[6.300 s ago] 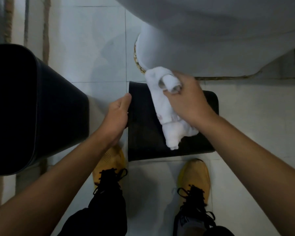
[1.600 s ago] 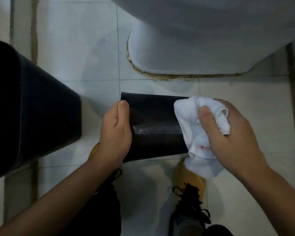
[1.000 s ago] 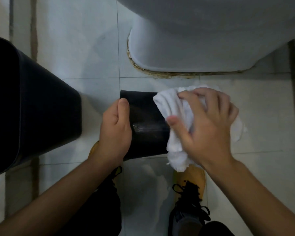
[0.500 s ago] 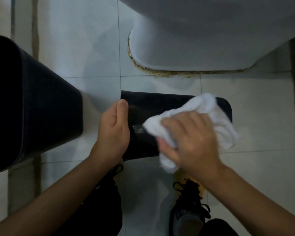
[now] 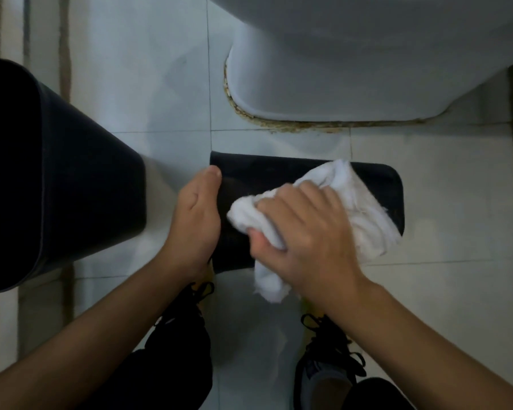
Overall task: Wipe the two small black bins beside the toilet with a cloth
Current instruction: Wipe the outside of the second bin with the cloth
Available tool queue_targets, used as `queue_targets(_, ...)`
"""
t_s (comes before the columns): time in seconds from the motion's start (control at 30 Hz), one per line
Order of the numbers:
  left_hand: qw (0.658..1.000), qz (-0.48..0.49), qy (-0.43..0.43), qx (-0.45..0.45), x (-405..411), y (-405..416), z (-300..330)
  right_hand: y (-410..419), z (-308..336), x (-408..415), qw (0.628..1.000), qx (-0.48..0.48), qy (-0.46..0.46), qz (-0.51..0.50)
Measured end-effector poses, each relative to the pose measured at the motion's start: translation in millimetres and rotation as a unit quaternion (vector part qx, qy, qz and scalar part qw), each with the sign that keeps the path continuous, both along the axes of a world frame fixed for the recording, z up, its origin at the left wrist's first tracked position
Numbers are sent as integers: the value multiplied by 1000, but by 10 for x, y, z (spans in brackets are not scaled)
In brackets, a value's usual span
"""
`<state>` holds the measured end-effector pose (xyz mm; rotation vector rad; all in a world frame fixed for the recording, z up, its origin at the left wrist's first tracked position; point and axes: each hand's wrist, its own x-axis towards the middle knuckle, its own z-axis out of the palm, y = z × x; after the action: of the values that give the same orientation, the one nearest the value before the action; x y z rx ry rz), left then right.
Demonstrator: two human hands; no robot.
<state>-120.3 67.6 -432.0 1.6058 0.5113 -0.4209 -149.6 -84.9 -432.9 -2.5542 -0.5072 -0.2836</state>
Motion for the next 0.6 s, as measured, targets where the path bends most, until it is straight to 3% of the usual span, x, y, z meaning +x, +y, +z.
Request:
queue_targets(0.13, 992, 29, 105, -56, 25, -64, 43, 87, 85, 147, 994, 4, 57, -89)
queue_targets(0.23, 984, 21, 152, -89, 65, -50, 46, 91, 101, 204, 994, 26, 69, -85)
queue_targets(0.5, 964, 36, 185, -185, -14, 78, -36, 33, 66, 55, 992, 23, 32, 122)
queue_targets(0.6, 959, 28, 195, -203, -29, 82, -24, 47, 52, 166, 994, -1, 20, 104)
